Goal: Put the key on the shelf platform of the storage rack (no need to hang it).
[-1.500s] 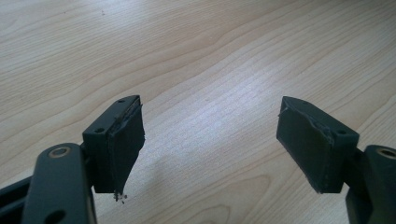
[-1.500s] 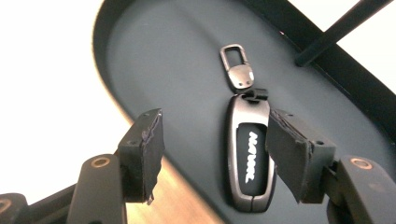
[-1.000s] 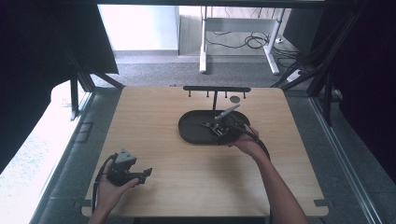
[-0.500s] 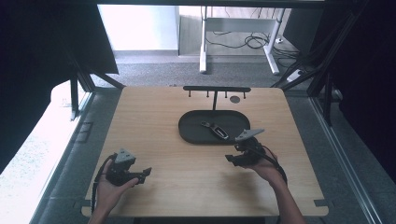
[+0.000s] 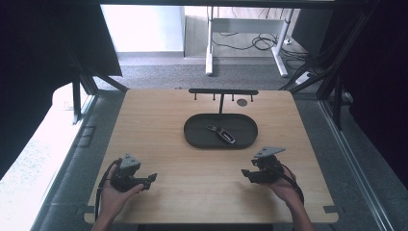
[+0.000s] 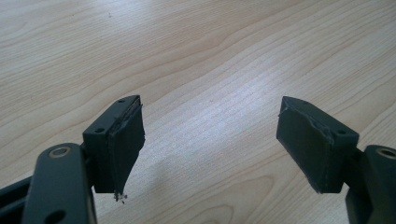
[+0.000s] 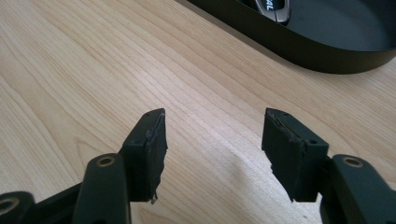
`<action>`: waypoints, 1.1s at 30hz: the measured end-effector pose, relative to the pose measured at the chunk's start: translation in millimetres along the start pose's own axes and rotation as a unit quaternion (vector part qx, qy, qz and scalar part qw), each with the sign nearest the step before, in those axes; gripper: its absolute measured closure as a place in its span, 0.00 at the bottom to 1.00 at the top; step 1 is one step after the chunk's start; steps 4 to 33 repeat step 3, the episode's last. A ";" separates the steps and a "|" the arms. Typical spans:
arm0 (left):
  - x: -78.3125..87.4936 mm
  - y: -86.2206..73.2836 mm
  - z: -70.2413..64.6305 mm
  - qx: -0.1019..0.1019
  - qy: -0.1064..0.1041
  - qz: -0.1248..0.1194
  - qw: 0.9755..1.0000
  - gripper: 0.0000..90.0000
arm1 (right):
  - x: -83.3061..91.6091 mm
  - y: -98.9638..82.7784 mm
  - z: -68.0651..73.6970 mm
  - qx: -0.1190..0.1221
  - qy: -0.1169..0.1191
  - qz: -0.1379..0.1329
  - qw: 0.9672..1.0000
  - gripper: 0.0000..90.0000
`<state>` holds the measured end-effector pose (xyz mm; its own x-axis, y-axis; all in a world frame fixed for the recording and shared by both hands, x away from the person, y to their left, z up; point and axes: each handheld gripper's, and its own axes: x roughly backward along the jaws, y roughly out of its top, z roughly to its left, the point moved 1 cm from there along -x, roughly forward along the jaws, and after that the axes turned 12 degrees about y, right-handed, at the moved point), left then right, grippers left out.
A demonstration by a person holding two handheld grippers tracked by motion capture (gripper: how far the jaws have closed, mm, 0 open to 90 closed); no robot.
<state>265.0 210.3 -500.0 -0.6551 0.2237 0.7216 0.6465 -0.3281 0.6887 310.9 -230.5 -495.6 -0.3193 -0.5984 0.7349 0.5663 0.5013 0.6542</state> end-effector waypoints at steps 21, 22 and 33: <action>0.4 0.3 0.9 0.001 -0.001 0.000 1.000 0.26 | -0.3 -4.1 1.5 0.000 -0.007 -0.005 1.000 0.43; 0.4 0.3 0.9 0.001 -0.001 0.000 1.000 0.26 | -0.3 -4.1 1.5 0.000 -0.007 -0.005 1.000 0.43; 0.4 0.3 0.9 0.001 -0.001 0.000 1.000 0.26 | -0.3 -4.1 1.5 0.000 -0.007 -0.005 1.000 0.43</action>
